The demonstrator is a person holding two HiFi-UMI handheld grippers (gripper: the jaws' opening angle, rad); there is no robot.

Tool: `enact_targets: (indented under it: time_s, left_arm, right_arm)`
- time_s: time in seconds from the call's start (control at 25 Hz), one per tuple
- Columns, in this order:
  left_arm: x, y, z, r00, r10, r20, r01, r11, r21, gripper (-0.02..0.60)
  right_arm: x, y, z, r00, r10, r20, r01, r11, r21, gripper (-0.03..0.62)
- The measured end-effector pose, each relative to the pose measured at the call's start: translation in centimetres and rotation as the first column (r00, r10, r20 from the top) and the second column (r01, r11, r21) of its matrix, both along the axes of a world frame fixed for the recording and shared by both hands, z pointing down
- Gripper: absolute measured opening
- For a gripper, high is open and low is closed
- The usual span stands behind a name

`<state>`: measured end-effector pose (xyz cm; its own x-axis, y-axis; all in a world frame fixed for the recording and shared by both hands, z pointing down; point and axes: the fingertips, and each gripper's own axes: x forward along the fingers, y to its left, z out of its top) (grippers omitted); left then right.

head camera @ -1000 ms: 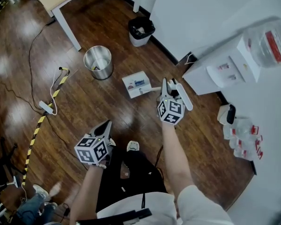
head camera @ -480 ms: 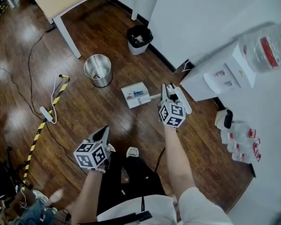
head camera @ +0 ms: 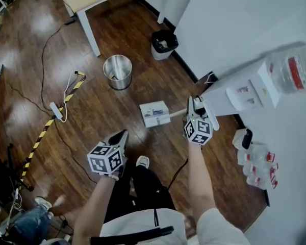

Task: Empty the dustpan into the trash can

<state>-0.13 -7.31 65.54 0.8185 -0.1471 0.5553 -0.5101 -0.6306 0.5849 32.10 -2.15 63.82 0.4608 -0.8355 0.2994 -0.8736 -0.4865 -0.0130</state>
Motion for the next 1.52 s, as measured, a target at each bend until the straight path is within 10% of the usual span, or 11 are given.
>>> enact_targets:
  time_s: [1.52]
  left_arm:
    - [0.1, 0.0, -6.2, 0.984, -0.174, -0.035, 0.176, 0.983, 0.057, -0.011]
  right_arm:
    - [-3.8, -2.9, -8.6, 0.903, -0.43, 0.007, 0.43, 0.903, -0.007, 0.135]
